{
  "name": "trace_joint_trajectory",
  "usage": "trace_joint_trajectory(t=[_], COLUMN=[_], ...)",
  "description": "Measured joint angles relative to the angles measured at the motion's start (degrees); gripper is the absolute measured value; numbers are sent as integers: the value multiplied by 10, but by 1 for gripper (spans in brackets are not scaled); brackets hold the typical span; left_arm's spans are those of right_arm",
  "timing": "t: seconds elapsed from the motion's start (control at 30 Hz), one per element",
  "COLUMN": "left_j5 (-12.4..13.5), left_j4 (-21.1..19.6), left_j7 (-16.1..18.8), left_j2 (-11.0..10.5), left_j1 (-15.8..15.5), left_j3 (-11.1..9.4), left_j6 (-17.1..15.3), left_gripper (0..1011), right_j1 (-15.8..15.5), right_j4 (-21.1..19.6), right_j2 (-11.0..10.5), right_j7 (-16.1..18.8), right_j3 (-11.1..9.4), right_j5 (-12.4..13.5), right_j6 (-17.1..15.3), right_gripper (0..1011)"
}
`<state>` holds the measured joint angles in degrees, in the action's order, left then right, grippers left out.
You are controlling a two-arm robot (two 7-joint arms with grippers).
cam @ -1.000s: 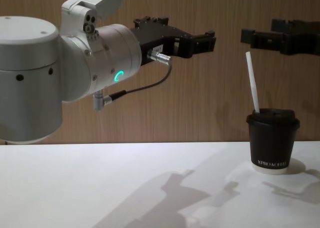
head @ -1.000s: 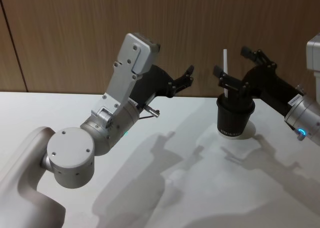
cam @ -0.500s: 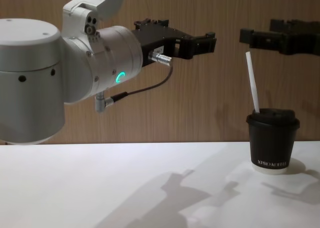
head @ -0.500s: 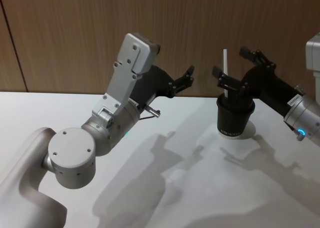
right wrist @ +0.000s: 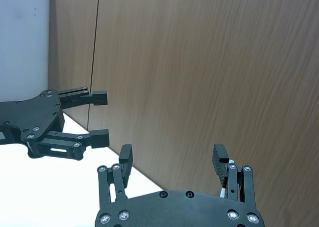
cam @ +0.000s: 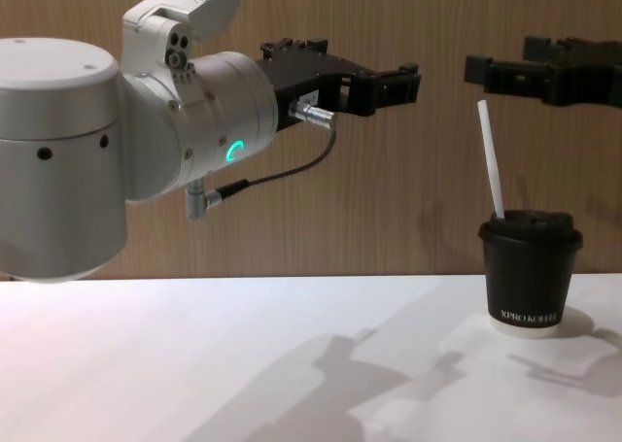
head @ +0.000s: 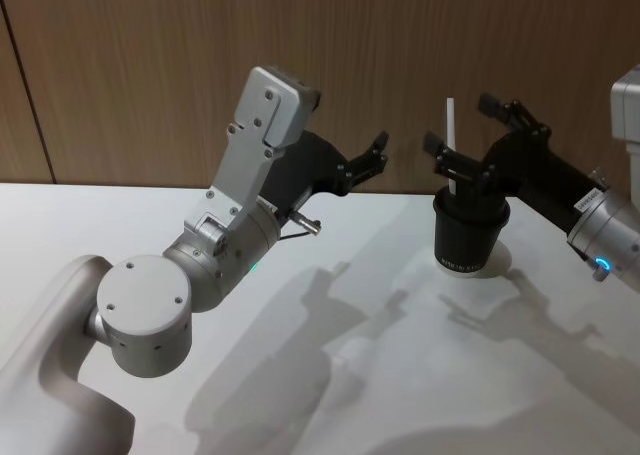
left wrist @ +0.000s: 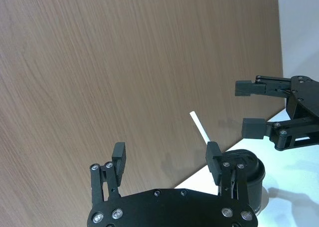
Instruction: Pick up the straw with one hand, pass it to the other hand, and insert it into the cup.
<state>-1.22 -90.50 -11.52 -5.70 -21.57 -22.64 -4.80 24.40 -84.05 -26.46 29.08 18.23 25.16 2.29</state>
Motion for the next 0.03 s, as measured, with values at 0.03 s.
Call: trace_joint_trajectory(t=[0.03], left_j5=[0], left_j4=[0], left_j7=[0], left_j2=[0], left_j1=[0], left_j3=[0], left_j6=[0], left_gripper=[1003], right_j1=[0], right_j4=[0], right_j2=[0], right_j7=[0], right_j3=[0], right_j5=[0], right_j6=[0], right_gripper=[1001])
